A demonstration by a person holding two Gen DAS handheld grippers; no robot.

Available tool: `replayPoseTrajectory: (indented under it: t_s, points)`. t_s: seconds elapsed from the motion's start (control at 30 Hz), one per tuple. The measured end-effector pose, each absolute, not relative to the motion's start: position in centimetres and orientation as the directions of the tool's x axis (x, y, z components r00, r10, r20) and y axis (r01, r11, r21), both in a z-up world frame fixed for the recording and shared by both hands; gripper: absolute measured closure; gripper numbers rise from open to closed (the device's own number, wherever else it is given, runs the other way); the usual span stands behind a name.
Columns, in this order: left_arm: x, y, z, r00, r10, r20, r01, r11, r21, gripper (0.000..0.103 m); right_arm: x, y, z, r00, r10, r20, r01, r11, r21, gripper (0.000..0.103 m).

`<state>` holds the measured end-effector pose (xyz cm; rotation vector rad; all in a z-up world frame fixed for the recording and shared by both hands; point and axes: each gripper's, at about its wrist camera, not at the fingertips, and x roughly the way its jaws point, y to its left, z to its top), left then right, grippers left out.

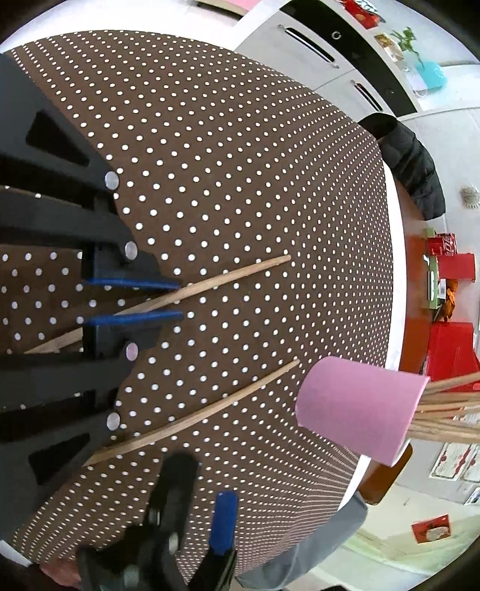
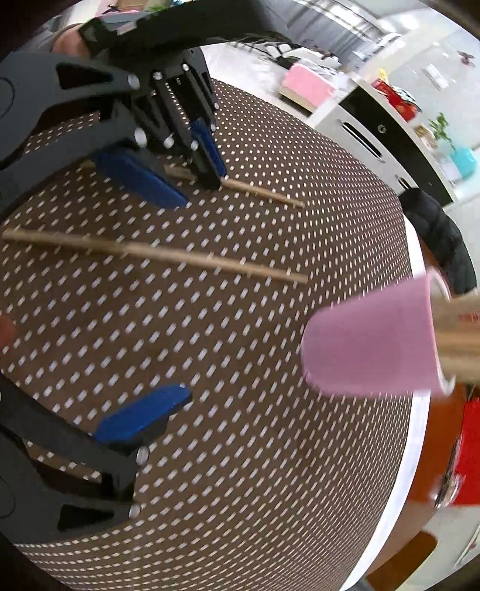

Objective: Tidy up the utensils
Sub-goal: 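Close the right gripper on a chopstick while the left gripper grasps another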

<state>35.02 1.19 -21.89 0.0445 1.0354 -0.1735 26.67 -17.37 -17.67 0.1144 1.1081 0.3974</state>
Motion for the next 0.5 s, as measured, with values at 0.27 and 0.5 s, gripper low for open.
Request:
replayPoseTrajectory:
  t_s: [0.27,0.5]
  points:
    - [35.7,2.0,-21.6,0.503,-0.143,-0.852,0.179,0.982,-0.060,0.087,27.6,-13.4,-19.0,0.363,0.244,-0.899,-0.335,0.935,0.118,0.083]
    - [33.7,-0.2,-21.7,0.467,-0.235,-0.852,0.314,0.945,-0.089,0.090,25.6,-15.7,-19.3,0.352,0.254,-0.901,-0.363,0.924,0.119,0.095]
